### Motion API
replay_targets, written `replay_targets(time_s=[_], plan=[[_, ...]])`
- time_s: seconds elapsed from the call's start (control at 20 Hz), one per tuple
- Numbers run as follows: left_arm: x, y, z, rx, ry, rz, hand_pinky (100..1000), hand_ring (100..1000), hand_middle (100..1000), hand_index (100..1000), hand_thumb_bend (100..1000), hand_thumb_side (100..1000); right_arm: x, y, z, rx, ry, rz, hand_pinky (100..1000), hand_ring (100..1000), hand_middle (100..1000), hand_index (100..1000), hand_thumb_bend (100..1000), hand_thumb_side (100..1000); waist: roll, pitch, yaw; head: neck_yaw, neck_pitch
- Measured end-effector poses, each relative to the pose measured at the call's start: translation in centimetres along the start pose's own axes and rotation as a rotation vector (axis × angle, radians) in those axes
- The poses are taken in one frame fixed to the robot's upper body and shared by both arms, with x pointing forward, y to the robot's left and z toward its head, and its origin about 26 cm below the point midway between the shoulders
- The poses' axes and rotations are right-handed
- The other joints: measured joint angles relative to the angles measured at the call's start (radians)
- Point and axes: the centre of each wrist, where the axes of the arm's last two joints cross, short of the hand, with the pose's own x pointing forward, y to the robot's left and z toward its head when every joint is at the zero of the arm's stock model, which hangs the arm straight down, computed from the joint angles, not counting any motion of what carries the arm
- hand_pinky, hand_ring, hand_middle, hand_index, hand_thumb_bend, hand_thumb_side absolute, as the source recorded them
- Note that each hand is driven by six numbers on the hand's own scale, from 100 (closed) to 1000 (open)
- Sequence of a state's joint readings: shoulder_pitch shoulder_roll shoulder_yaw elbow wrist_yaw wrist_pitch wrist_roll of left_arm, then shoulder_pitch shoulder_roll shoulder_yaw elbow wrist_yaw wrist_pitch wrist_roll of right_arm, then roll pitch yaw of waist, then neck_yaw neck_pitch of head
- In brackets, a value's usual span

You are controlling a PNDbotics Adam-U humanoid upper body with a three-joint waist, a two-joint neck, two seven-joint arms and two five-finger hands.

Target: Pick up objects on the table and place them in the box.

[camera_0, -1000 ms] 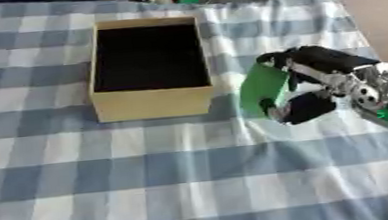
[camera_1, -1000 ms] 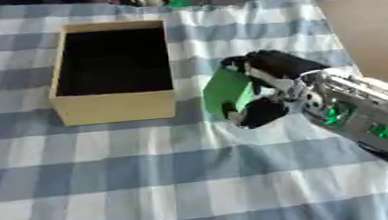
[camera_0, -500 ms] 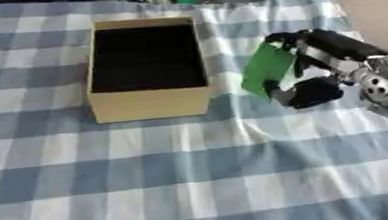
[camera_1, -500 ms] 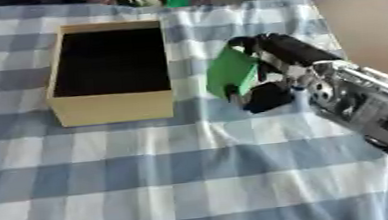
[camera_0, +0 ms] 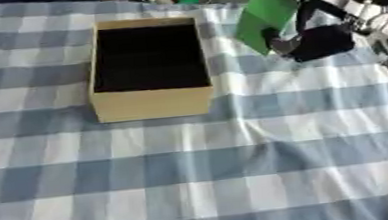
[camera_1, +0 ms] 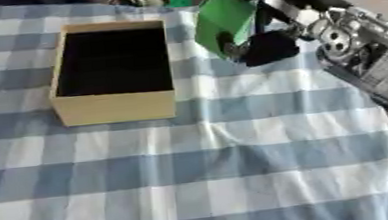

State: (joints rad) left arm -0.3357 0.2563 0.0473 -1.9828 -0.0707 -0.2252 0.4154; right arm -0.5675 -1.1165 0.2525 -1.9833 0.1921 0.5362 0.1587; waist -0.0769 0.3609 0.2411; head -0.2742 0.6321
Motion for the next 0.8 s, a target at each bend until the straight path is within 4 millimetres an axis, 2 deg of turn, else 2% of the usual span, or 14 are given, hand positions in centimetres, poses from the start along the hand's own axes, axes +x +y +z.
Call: replay_targets(time_s=[0.4, 0.8], plan=[[0.1, -0.3, -0.2, -0.013, -0.008, 0.01, 718, 588, 646, 743, 100, 877, 2.5, -2.9, -1.9, 0.006, -0.051, -0.005, 631, 489, 320, 958, 100, 381, -0.007, 0.0, 0.016, -0.018, 0.0], [0.3, -0.6, -0.5, -0.02, -0.02, 0.026, 717, 589, 646, 743, 100, 877, 3.7, -3.0, -6.9, 0.053, -0.072, -0.032, 628, 486, 317, 952, 100, 383, -0.01, 0.0, 0.035, -0.036, -0.001]])
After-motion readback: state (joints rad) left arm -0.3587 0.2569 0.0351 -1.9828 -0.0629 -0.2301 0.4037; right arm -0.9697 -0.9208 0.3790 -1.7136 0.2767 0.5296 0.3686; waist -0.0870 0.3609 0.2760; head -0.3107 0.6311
